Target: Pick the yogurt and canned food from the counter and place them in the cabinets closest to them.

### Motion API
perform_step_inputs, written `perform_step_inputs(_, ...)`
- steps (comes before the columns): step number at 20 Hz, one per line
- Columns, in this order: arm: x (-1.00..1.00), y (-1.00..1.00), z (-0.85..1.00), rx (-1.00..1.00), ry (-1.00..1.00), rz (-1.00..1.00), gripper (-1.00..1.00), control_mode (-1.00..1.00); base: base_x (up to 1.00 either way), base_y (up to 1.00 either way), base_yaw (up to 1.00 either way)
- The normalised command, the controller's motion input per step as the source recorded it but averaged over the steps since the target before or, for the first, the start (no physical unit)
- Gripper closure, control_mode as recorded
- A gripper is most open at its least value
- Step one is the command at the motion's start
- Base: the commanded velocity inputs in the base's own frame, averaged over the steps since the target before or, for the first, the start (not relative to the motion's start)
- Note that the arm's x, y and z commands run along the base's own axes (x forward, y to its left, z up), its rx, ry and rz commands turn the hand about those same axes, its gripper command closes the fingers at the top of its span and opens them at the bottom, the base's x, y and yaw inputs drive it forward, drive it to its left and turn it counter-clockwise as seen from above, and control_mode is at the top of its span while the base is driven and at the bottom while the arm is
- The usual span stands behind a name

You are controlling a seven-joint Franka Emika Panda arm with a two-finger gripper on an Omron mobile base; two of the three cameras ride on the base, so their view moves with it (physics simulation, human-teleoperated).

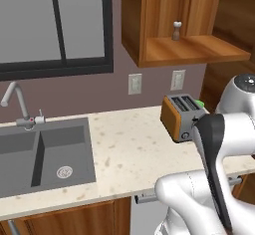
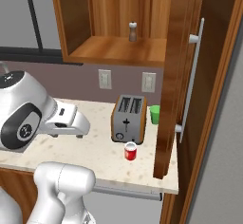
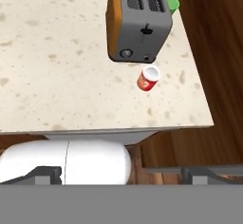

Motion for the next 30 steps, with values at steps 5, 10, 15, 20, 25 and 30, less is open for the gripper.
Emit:
perform_step_inputs(5, 0.05, -0.31, -0.21, -0.02, 0.00, 0.02, -1.00, -1.00, 0.00, 0.00, 0.00)
perform_step_inputs(10, 0.11, -0.28, -0.23, -0.02, 0.00, 0.02, -1.00, -1.00, 0.00, 0.00, 0.00)
perform_step_inputs(15, 0.21, -0.24, -0.24, -0.02, 0.00, 0.01, -1.00, -1.00, 0.00, 0.00, 0.00)
perform_step_inputs(20, 0.29, -0.19, -0.19, -0.01, 0.00, 0.00, -1.00, -1.00, 0.00, 0.00, 0.00)
perform_step_inputs(25, 0.33, -0.14, -0.18, -0.01, 0.00, 0.00, -1.00, -1.00, 0.00, 0.00, 0.00)
perform_step_inputs(30, 0.36, -0.12, -0.19, -0.01, 0.00, 0.00, -1.00, -1.00, 0.00, 0.00, 0.00)
